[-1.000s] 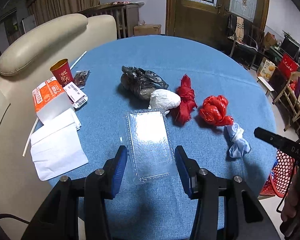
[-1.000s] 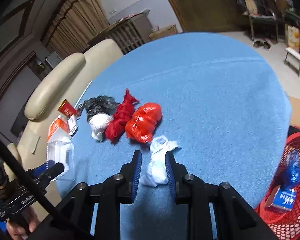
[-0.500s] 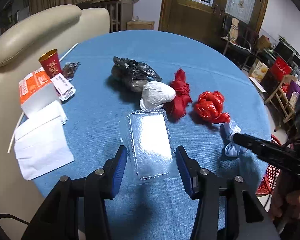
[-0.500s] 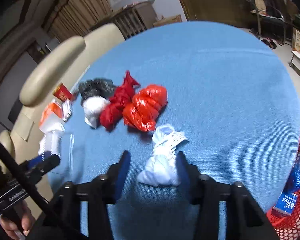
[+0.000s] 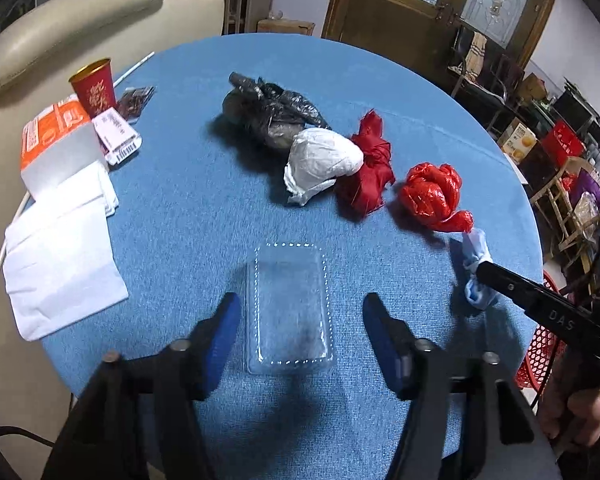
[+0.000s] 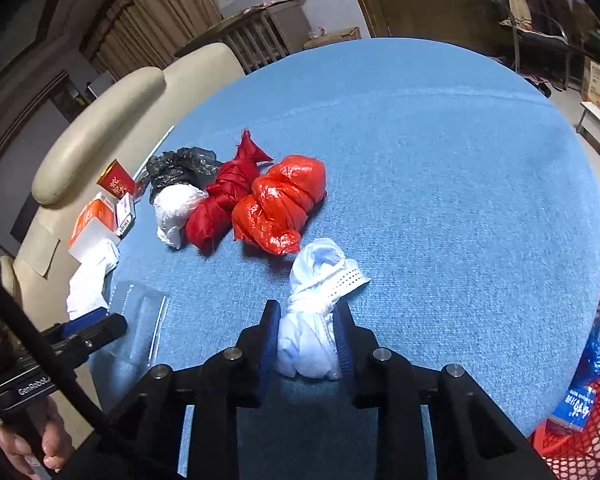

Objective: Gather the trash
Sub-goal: 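Grasp the white mask with the right tool while the left tool grasps the clear tray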

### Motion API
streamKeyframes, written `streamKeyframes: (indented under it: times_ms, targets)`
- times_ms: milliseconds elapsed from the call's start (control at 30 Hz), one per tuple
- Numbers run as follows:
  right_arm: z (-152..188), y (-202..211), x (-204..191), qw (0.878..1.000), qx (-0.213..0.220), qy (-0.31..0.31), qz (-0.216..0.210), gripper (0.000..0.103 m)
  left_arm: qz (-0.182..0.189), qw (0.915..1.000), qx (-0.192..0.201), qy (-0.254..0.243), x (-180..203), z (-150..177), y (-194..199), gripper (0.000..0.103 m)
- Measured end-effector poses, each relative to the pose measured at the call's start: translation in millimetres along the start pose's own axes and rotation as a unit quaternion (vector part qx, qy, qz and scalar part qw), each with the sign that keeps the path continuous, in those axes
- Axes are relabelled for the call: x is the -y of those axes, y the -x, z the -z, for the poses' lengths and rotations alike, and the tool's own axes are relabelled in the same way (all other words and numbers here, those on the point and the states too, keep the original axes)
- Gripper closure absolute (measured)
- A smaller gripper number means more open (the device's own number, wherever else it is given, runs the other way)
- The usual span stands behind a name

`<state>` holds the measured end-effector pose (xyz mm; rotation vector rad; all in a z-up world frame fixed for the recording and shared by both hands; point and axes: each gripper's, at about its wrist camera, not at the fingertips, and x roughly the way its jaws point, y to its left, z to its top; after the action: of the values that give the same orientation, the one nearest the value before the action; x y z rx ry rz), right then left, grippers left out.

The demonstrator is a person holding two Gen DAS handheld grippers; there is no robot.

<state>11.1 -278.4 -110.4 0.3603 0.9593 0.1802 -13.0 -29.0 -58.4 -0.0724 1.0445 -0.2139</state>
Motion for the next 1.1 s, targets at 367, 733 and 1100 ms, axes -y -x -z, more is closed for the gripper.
streamKeyframes:
  times_ms: [367,733,1100]
  targets:
    - [2.5,18.7,12.2,1.0,0.016,-0.015,-0.003,0.075,-0.004,0.9999,-0.01,0.003,1.1,10.6,-0.8,0.035]
    - [2.0,8.1,13.1,0.999,-0.015,-0.03,-0.003,0.069,-0.007,0.9999,-0.001,0.01,-2.1,13.7,-3.4,0.04]
    - [9.0,-1.3,9.1,1.0,-0.014,-0.002,0.016,0.065,-0.006,1.0,0.003,0.006,-1.4,13.4,-3.5,0.056]
